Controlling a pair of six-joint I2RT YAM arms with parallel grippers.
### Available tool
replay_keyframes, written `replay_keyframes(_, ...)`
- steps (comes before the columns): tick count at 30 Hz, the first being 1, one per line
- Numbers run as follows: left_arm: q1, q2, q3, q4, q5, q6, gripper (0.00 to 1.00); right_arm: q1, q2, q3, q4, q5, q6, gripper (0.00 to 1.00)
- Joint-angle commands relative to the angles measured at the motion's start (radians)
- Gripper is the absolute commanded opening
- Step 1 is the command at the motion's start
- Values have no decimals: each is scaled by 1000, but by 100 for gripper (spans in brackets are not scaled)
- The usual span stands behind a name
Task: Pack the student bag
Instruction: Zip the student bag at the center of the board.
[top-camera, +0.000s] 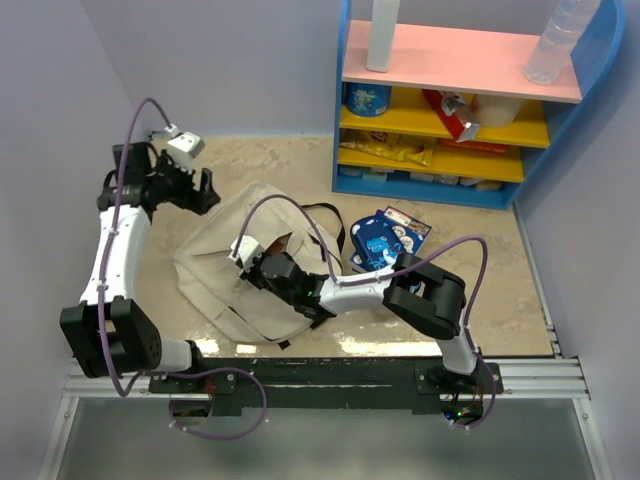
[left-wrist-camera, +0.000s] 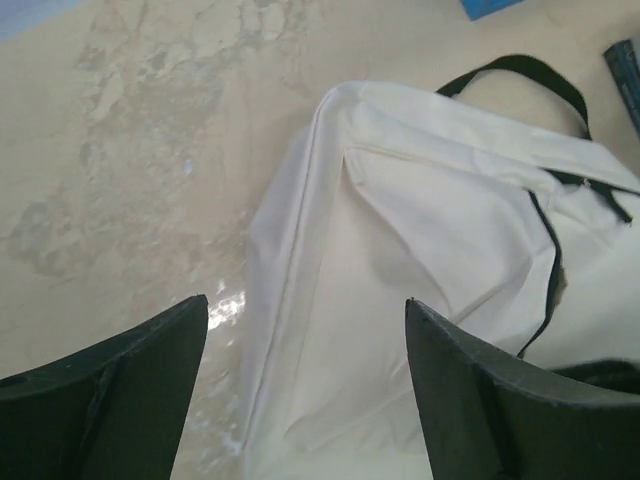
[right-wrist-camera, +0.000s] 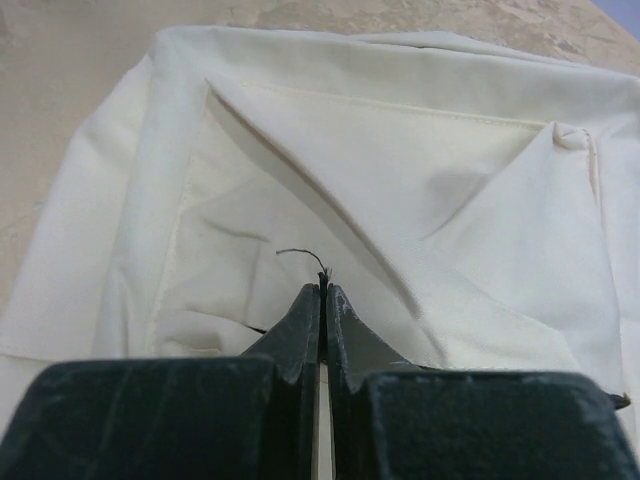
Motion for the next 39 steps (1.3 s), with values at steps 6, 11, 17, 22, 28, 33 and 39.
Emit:
replay_keyframes(6,64,-101,-131,-422,301,532,69,-141,-37,164,-148,-119,305,0)
replay_keyframes(11,65,-84,-214,-472,330,650,64,-164,-20,234,-199,-162,346,0)
replay_keyframes(17,61,-111,-298,-432,376,708,74,-179,-3,287,-210,-201,406,0)
replay_keyframes(22,61,-177,-394,-199,421,641,79,-181,-5,293,-208,-237,444,0)
replay_keyframes(28,42,-222,-499,27,461,586,87,-181,-8,291,-205,-259,464,0)
replay_keyframes(33,38,-167,-527,91,462,589,87,-179,-13,293,-199,-283,489,0)
replay_keyframes(39,33,-93,-530,95,436,624,68,-179,-16,293,-197,-316,500,0)
